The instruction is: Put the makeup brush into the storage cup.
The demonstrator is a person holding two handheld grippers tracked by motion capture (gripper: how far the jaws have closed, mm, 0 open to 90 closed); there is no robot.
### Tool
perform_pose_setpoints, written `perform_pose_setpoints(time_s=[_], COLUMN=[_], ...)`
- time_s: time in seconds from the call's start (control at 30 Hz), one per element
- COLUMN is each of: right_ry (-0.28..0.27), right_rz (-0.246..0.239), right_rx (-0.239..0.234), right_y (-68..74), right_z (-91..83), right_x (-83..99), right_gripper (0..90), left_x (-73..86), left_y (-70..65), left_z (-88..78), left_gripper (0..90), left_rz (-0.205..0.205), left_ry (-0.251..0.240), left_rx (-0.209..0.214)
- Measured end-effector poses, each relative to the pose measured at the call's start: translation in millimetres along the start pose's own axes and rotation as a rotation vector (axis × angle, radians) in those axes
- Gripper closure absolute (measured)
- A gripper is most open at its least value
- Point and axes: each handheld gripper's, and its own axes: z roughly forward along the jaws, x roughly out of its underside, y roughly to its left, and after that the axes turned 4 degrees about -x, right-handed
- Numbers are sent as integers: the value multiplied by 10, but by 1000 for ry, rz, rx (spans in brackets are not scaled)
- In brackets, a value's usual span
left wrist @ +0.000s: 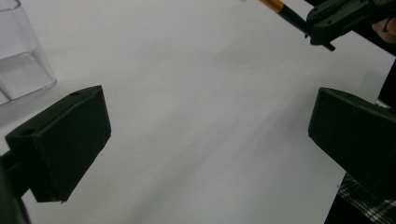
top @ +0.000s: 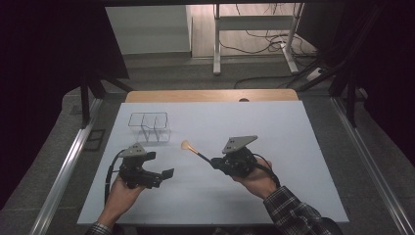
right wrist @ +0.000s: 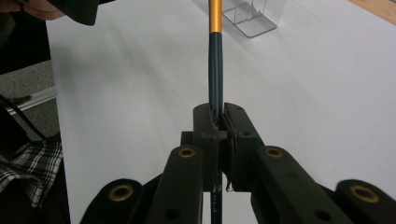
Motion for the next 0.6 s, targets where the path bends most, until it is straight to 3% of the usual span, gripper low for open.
perform_pose_setpoints(time_s=[0.27,0.6], right_ry=[-14,-29], right_rz=[-8,-24], right_rx=[2,0], right_y=[20,85], right_z=[5,41], right_x=[-16,-43], right_gripper=[846,846], left_x=[-99,-216], left_y=[-5,-75], left_z=[118,303], left_gripper=[0,1], left_rz=[-40,-43], left_ry=[-28,-41], left_rx=[90,185])
